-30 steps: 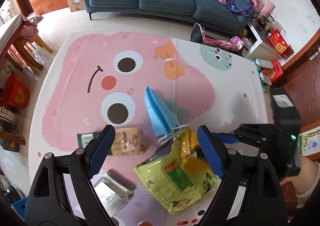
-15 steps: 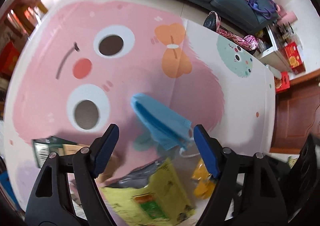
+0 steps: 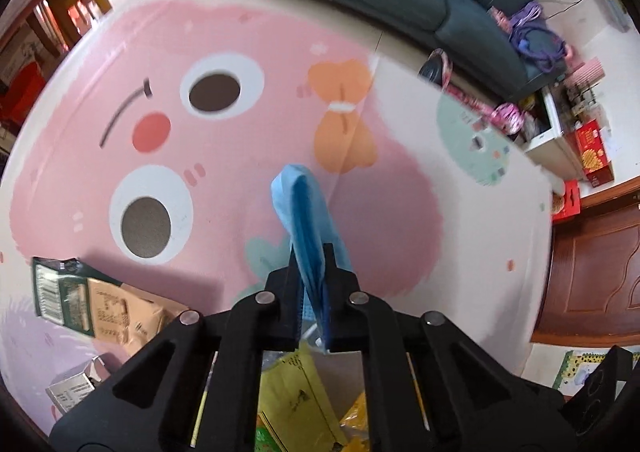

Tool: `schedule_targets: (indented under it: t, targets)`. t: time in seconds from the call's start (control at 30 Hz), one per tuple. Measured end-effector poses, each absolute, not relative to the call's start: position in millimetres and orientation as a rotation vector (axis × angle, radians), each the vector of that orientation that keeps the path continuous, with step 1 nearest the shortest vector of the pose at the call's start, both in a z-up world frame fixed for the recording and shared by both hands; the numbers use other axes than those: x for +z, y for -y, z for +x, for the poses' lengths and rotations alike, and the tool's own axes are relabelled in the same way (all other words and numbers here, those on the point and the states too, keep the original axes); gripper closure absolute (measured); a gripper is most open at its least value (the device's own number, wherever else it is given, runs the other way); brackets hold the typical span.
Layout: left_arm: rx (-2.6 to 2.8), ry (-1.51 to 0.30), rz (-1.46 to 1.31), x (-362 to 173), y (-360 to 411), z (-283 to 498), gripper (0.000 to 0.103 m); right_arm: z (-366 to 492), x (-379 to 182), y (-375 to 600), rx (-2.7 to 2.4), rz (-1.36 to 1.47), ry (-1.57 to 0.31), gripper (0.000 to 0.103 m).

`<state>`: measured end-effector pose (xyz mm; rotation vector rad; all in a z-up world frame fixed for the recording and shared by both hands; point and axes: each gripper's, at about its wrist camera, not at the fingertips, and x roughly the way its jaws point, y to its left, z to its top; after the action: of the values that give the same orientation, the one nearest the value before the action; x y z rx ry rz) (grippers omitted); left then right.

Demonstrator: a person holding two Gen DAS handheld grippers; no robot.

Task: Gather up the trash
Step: 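Grasp the blue face mask with the left tool while the right holds the yellow bag, then carry the blue mask and yellow bag down toward the black bin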

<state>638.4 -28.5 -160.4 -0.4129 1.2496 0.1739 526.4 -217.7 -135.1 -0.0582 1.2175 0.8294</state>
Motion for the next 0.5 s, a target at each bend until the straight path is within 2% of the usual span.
schedule_targets:
  t: [0.27,0.5]
  targets:
    - [0.144,-1.078,-0.385,-73.1,35.2,581.8,0.099,503.7,-87.4,211.1,0.839,-0.037,-1.161,0.074]
    - [0.147,-1.037,-0.288,-14.6,20.9,478.0,0.099,448.1,-55.8,195.0,0.831,-0.045,-1.184,0.074]
